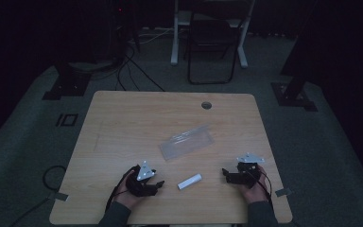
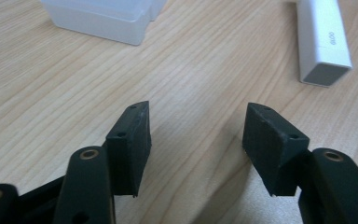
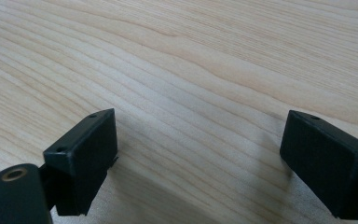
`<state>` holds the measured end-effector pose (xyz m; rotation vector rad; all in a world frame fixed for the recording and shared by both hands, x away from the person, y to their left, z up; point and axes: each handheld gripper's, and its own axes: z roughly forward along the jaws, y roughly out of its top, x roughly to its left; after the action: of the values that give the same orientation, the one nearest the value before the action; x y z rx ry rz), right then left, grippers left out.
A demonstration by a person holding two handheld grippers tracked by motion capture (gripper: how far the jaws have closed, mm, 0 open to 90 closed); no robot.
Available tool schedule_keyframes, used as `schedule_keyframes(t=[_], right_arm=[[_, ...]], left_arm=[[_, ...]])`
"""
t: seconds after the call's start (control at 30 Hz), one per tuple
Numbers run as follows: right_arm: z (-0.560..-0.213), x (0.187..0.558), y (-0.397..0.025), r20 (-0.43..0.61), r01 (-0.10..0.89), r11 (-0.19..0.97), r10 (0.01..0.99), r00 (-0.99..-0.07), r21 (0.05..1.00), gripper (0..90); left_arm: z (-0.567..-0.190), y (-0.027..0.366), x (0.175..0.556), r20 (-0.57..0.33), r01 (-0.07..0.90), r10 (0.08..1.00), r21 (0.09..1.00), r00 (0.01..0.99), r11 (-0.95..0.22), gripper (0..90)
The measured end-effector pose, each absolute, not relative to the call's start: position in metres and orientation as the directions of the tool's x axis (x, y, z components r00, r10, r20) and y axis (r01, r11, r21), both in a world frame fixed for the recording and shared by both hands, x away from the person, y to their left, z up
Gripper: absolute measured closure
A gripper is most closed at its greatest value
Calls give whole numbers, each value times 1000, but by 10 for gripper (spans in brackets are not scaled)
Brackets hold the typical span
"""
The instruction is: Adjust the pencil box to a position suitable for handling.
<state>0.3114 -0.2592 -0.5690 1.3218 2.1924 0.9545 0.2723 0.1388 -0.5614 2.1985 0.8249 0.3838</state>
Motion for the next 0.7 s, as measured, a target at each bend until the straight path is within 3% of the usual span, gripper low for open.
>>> schedule_keyframes(t=[0.17, 0.7], right_arm=[[-569, 312, -259, 4, 604, 319, 882, -470, 731, 108], [-569, 312, -258, 5, 604, 321, 881, -474, 729, 109]], left_arm=[[-555, 137, 274, 50, 432, 669, 728, 742, -533, 474], [-514, 129, 312, 111, 365, 681, 776, 723, -515, 470]])
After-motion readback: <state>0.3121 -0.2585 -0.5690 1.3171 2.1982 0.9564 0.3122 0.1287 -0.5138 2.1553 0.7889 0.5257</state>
